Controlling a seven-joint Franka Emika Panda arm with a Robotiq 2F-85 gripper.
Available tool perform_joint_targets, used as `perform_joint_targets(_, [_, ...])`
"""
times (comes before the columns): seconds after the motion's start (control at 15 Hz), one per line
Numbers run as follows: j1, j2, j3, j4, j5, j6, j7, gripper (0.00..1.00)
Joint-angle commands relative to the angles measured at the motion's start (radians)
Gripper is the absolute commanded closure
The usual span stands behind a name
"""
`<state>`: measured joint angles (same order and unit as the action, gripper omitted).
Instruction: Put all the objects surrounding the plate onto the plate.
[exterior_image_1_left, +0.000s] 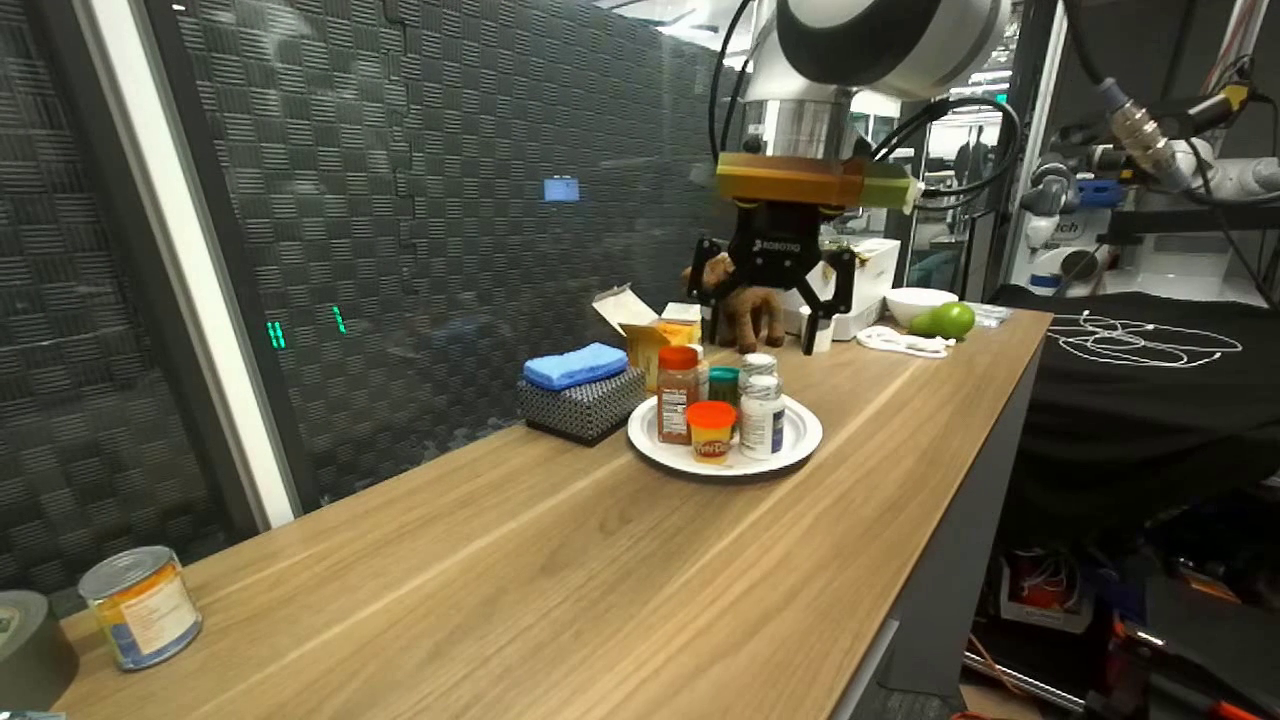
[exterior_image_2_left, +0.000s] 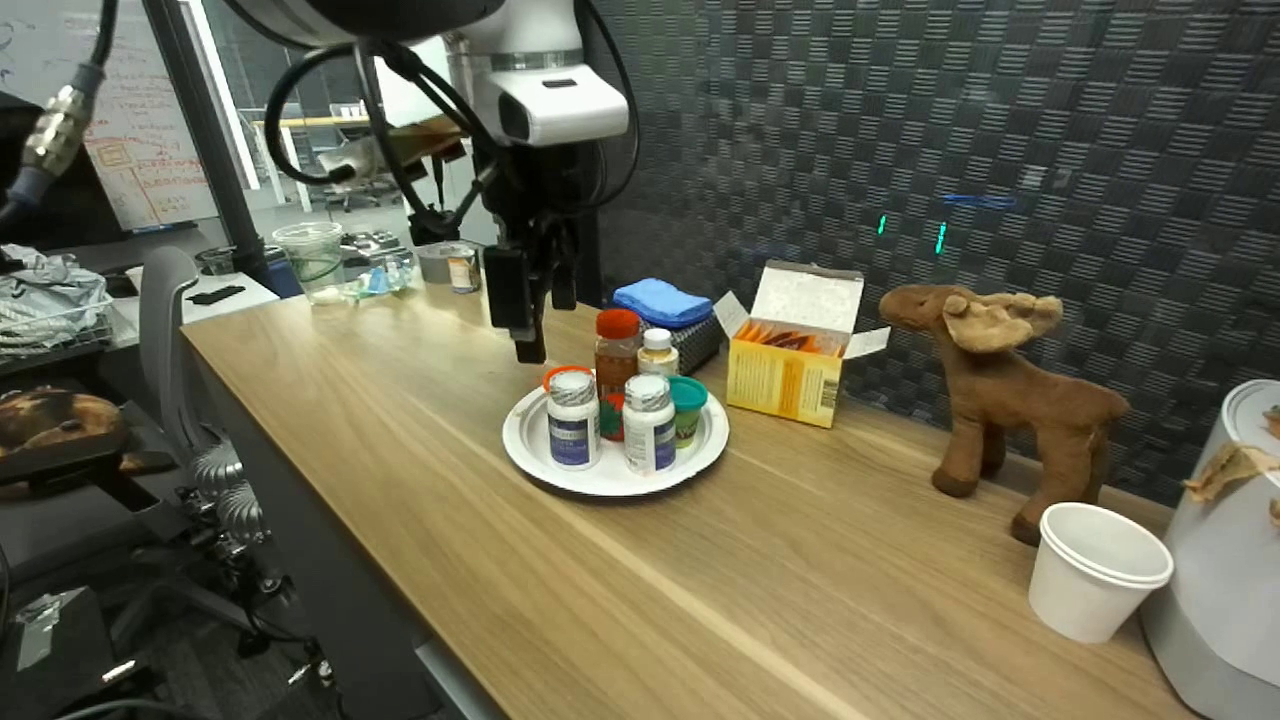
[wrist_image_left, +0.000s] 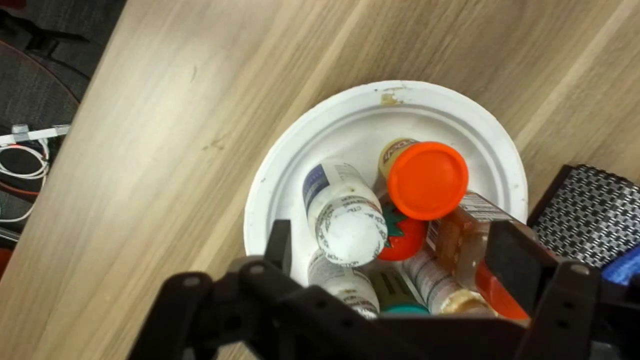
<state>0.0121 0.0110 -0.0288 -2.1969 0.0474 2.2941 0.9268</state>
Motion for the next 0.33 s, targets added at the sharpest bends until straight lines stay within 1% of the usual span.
perform_joint_targets(0.0, [-0.013, -0.139, 0.004, -0.067, 0.055, -0.028, -0.019, 0.01])
perform_joint_targets(0.07, [-0.015, -0.159, 0.002, -0.073, 0.088, -0.041, -0.042, 0.00])
perform_joint_targets(0.13, [-0.017, -0.081, 0.012, -0.029, 0.035, -0.021, -0.006, 0.00])
perform_joint_targets(0.27, [-0.023, -0.124, 0.014, -0.050, 0.060, -0.037, -0.017, 0.00])
